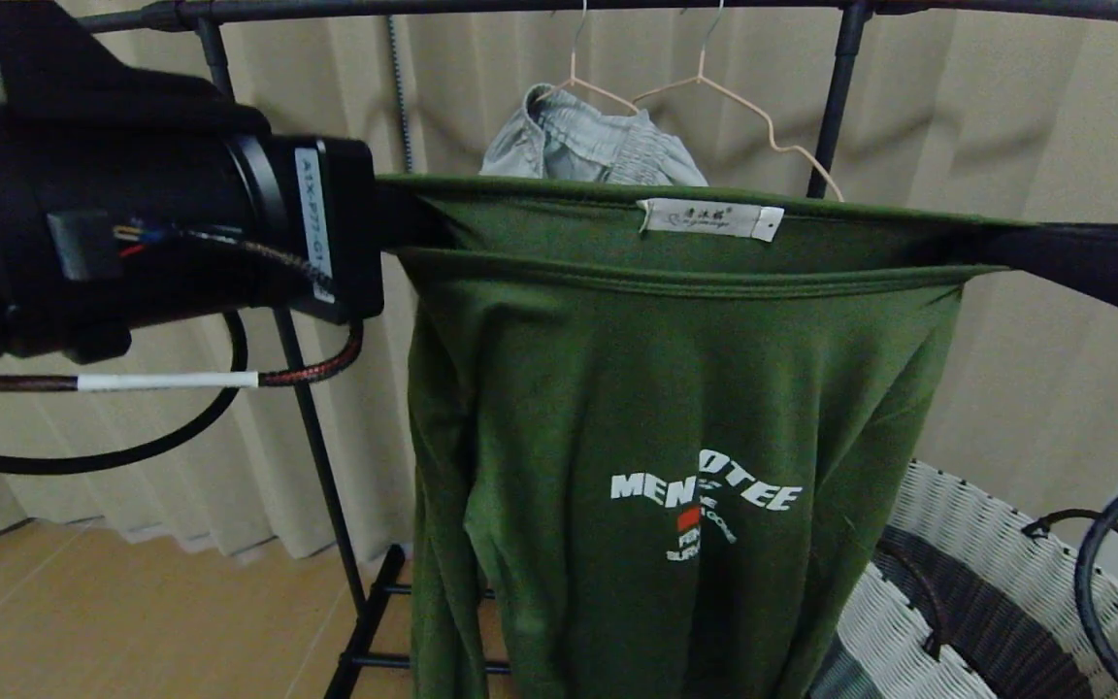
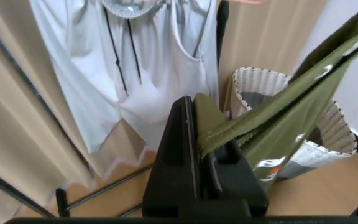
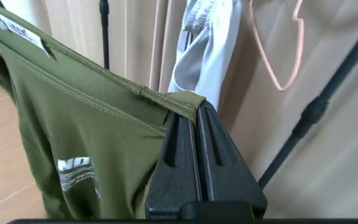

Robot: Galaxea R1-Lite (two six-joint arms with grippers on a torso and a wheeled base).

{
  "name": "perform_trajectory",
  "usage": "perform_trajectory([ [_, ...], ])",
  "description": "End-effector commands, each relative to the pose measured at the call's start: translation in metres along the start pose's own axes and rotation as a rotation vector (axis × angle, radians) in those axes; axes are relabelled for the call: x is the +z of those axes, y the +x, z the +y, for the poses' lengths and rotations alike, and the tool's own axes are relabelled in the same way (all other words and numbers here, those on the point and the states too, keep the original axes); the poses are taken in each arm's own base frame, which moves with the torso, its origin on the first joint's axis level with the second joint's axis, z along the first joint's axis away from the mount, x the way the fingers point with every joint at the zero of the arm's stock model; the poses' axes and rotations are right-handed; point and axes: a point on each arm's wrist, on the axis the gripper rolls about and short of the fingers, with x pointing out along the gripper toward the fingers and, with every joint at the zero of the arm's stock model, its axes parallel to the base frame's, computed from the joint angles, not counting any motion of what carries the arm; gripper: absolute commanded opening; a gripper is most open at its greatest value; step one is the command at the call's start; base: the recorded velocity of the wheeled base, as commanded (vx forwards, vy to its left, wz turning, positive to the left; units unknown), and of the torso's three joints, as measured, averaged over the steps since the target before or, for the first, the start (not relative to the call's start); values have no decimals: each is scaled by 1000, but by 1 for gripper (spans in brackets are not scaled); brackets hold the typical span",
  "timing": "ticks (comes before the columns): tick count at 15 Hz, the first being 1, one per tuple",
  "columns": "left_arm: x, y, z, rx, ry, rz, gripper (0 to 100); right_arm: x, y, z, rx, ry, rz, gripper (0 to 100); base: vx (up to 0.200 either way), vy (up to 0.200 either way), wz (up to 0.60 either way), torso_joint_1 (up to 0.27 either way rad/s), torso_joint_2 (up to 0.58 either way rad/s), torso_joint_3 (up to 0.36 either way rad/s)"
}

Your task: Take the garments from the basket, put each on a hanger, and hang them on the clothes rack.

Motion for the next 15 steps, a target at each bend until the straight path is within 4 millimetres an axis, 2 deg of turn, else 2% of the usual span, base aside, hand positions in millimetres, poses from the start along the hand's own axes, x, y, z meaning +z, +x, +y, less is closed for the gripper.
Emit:
perform_trajectory([
  [1, 4, 14, -3, -3, -7, -32, 0, 20, -50, 9, -21, -6, -22, 0, 0, 0, 0, 0, 0, 0],
  [2, 6, 16, -4, -5, -9, -48, 0, 22, -59, 12, -17, -3, -11, 0, 0, 0, 0, 0, 0, 0],
  [3, 5, 29, -6, -6, -5, -51, 0, 18, -78, 19, 13, 8, 36, 0, 0, 0, 0, 0, 0, 0],
  [5, 3, 41, -9, -11, -3, -51, 0, 4, -87, 30, 105, 6, 72, 0, 0, 0, 0, 0, 0, 0],
  [9, 1, 40, -10, -17, 10, -25, 0, 1, -78, 33, 140, 4, 89, 0, 0, 0, 0, 0, 0, 0],
  [10, -2, 22, -6, -16, 33, 64, 0, 3, -57, 26, 72, -3, 87, 0, 0, 0, 0, 0, 0, 0],
  [11, 0, 8, -3, -30, 50, 102, 0, 5, -44, 19, 4, -5, 69, 0, 0, 0, 0, 0, 0, 0],
  [12, 0, 0, -1, -48, 60, 121, 0, 7, -37, 16, -21, -5, 58, 0, 0, 0, 0, 0, 0, 0],
  [13, 1, -24, 3, -122, 85, 150, 0, 10, -19, 7, -52, -5, 24, 0, 0, 0, 0, 0, 0, 0],
  [15, 0, -50, 8, -218, 135, 180, 0, 15, 6, 1, -45, -14, -44, 0, 0, 0, 0, 0, 0, 0],
])
